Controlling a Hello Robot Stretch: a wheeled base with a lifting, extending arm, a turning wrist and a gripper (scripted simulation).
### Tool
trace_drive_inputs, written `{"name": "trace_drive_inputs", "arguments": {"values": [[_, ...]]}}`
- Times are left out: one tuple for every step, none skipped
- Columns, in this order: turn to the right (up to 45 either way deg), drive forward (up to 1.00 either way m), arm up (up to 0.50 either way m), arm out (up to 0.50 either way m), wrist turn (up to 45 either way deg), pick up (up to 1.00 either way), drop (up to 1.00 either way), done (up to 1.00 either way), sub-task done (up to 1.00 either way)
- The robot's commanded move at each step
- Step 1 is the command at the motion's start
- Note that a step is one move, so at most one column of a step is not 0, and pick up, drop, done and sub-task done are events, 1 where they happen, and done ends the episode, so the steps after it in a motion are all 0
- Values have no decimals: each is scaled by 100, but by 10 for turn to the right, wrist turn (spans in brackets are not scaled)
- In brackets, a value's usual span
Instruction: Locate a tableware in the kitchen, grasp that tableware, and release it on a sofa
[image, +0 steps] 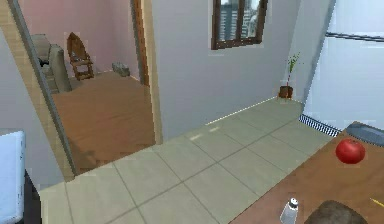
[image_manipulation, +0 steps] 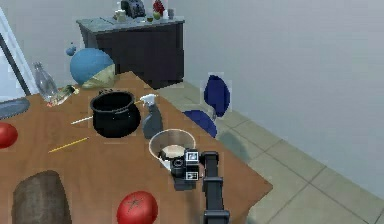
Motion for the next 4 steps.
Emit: {"name": "trace_drive_inputs", "arguments": {"values": [[0, 0, 10, 0, 0, 0, 0, 0, 0], [0, 0, 16, 0, 0, 0, 0, 0, 0], [0, 0, 0, 0, -450, 0, 0, 0, 0], [0, 0, 0, 0, -450, 0, 0, 0, 0]]}}
